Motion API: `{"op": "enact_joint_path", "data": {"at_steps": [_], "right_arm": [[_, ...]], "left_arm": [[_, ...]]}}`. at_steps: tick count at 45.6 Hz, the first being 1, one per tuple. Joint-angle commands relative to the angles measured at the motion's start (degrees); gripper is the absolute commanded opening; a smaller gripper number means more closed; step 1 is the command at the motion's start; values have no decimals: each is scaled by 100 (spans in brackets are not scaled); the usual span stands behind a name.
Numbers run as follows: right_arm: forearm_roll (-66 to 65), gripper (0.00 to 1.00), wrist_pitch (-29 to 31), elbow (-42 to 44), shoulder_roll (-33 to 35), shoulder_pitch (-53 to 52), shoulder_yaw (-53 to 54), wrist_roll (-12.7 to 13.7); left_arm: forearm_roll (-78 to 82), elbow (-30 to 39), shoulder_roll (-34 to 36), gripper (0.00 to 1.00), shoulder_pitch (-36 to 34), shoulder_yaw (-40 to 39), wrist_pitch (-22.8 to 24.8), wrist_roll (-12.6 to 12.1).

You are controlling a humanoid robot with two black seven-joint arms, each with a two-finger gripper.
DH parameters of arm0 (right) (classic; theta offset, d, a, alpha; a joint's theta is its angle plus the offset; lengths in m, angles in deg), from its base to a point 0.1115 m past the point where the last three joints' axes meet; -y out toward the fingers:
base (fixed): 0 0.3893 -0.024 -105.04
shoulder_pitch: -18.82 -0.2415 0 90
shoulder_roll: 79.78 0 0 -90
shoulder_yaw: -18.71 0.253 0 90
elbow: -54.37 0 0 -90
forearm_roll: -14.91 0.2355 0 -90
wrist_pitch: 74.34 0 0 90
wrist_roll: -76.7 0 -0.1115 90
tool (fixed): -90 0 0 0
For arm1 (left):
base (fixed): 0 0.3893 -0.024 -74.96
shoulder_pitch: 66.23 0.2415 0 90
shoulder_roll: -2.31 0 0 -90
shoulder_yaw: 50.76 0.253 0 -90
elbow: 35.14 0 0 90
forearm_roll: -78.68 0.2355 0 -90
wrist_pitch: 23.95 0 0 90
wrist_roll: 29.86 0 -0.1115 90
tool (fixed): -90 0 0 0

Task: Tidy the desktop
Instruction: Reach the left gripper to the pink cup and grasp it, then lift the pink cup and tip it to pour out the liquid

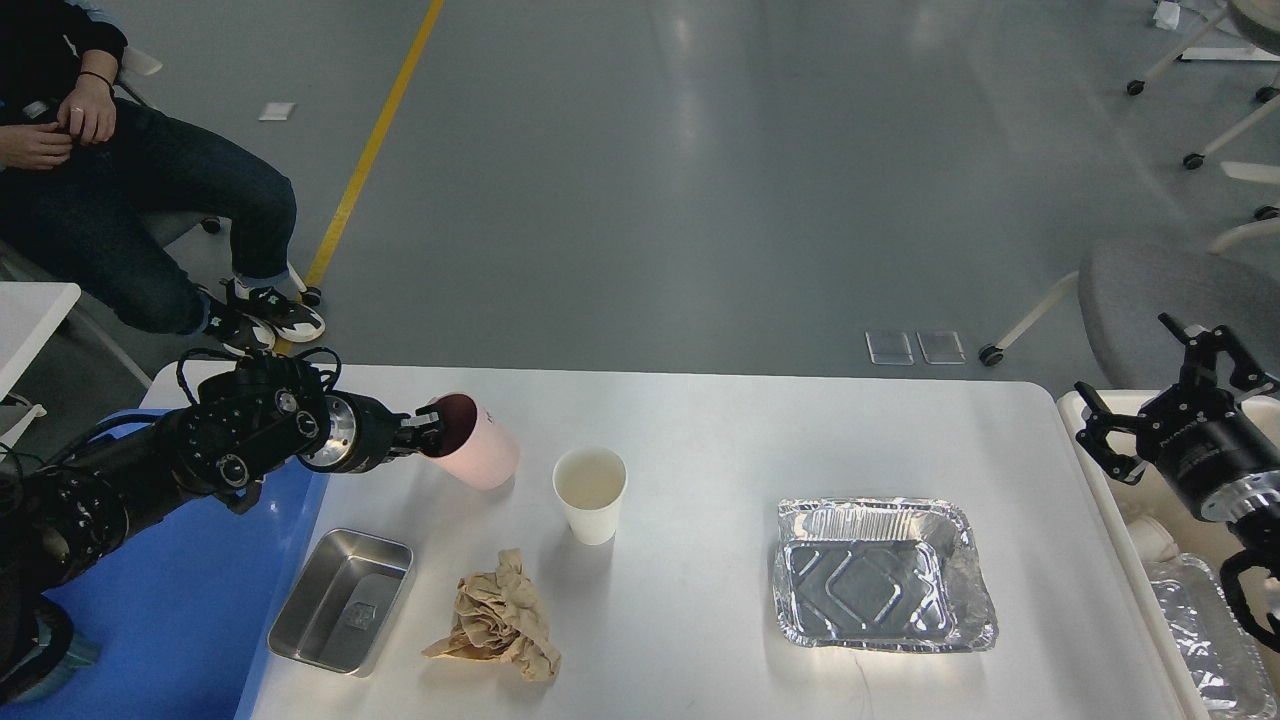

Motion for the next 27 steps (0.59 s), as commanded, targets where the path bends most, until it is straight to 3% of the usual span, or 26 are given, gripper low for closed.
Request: {"op": "enact_joint_path", "data": {"at_steps": [1,12,18,27], "right_arm": [[-1,100,0,1,0,9,0,0],[-1,100,-9,1,0,18,0,0],[-1,100,-9,1,9,27,0,0],[-1,100,-9,1,26,35,0,0]], "left_arm": [[-9,5,65,0,-12,0,7,67],[-97,14,276,0,-100,-88,-29,94],[-124,14,478,0,-328,-158,41,348],[-343,40,891,0,-733,-518,779,463]]}}
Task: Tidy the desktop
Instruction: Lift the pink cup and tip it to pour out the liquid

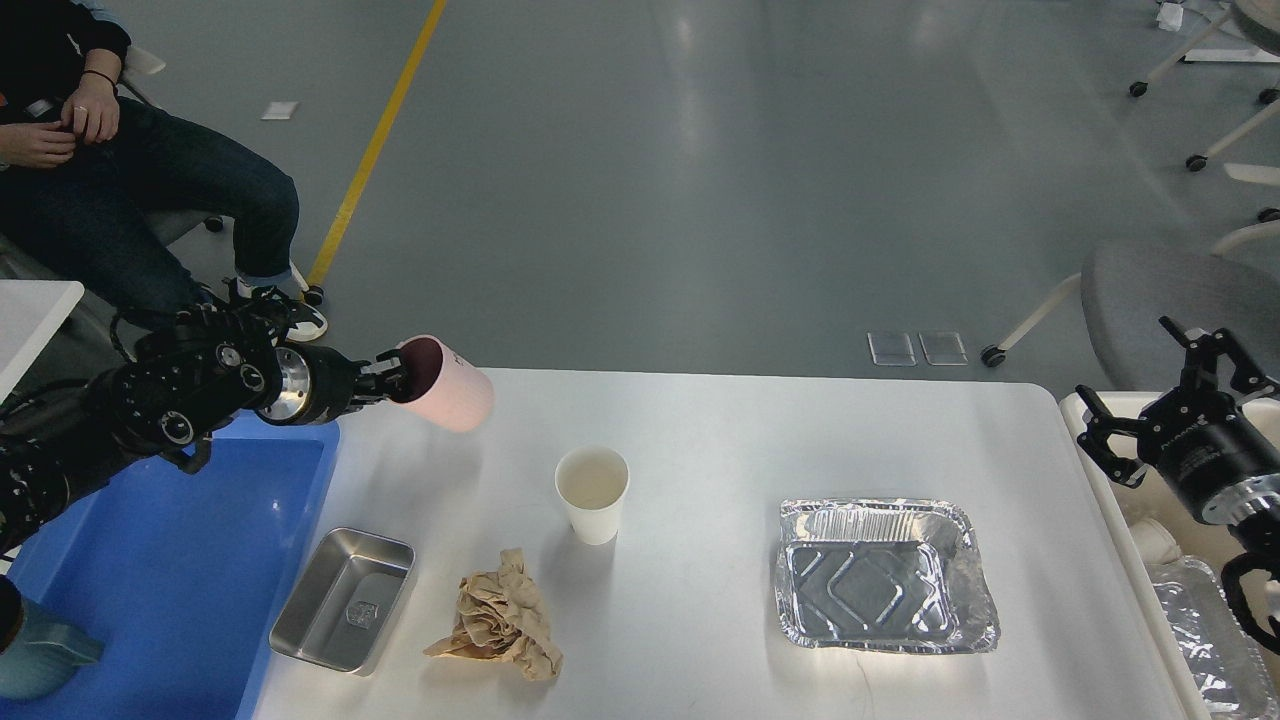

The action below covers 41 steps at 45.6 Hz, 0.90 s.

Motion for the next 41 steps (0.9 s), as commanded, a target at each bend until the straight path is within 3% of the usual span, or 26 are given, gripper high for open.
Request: {"op": "enact_joint_path", "data": {"at_steps": [1,25,41], "right_arm": [[2,100,8,-8,12,7,-1,0],[2,100,-1,-8,21,-2,26,0],[2,100,-27,-114,64,-2,105,0]], "left_arm": [[-92,18,297,0,-281,-220,456,28],[-48,89,1712,0,-2390,-256,2248,-95],[14,80,1861,0,-2725,-238,2476,-403]]}}
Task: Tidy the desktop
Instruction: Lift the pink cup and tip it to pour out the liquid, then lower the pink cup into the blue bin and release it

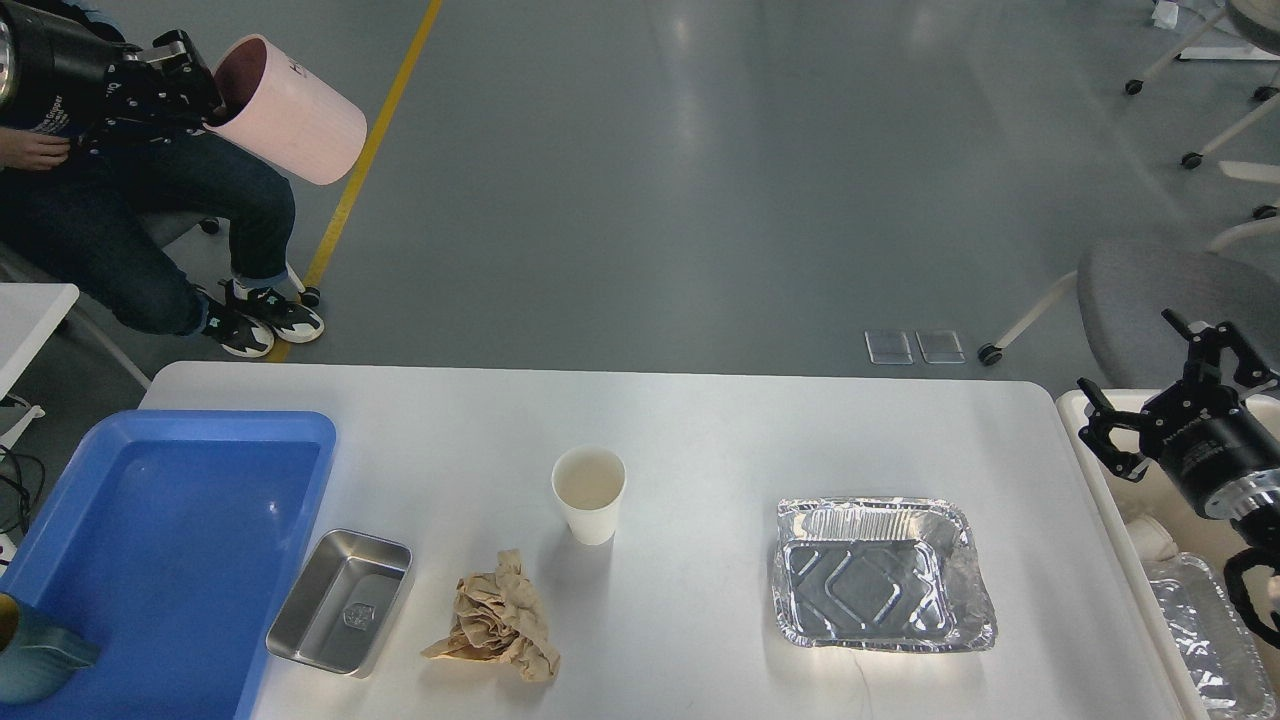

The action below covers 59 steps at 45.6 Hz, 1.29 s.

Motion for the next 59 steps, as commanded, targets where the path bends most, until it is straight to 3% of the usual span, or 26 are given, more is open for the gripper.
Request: {"op": "enact_joint_path", "data": {"at_steps": [1,11,24,35,48,59], "right_arm": [[0,100,0,-4,63,0,46,0],[0,100,9,4,116,0,72,0],[0,100,18,4,98,-9,81,0],[0,100,18,13,107,-35,81,0],[0,100,9,13,98,-79,81,0],[0,100,0,13,72,-88,73,0]], "left_arm": [[26,6,76,0,-10,15,28,-106],[518,506,620,0,8,173,28,-88],[1248,2826,2018,0,420,165,28,-106],[1274,4128,2940,0,1211,156,28,-123],[1301,4454,3696,0,1976,147,28,-106],[1283,4489,3750,0,2714,147,28,-79]]}}
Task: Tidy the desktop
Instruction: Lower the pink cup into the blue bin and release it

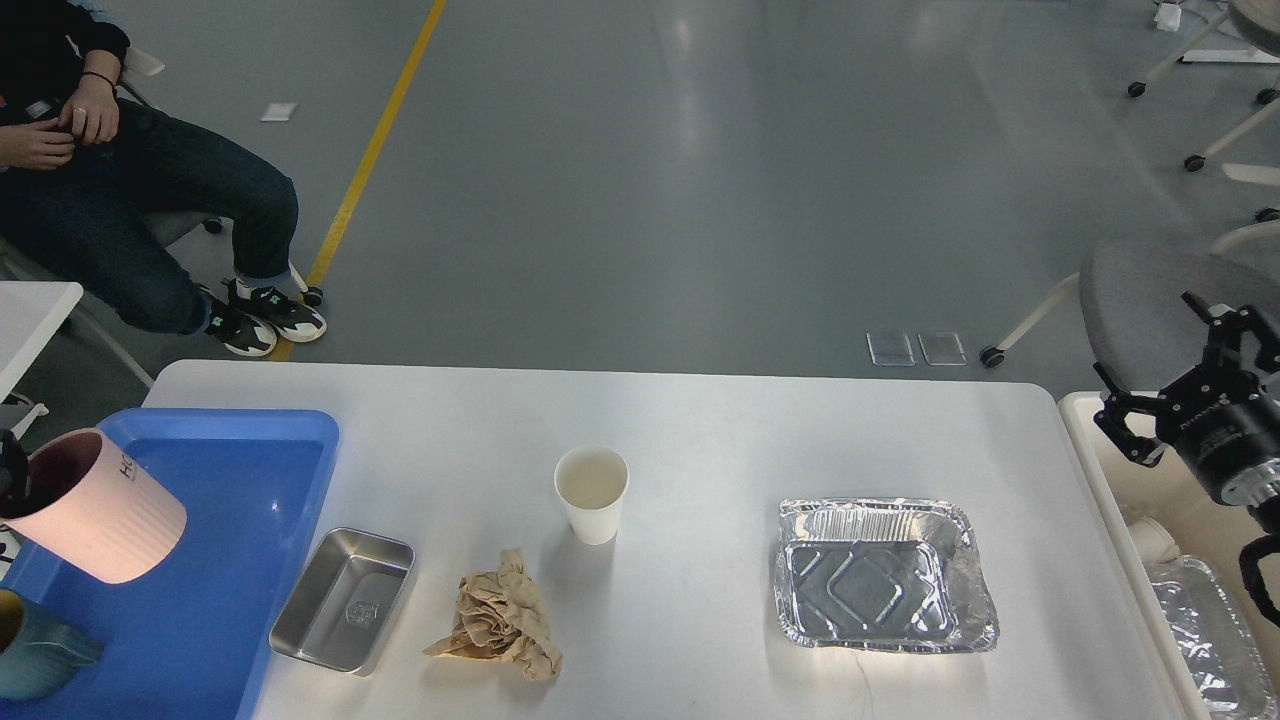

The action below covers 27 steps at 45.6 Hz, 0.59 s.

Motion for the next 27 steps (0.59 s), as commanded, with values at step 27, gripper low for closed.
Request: {"op": "enact_joint_path", "data": {"at_steps": [27], "right_arm": [[0,100,-1,0,-36,-2,-2,0]], "left_arm": [[-95,47,-350,0,1697,-86,-490,60]]}}
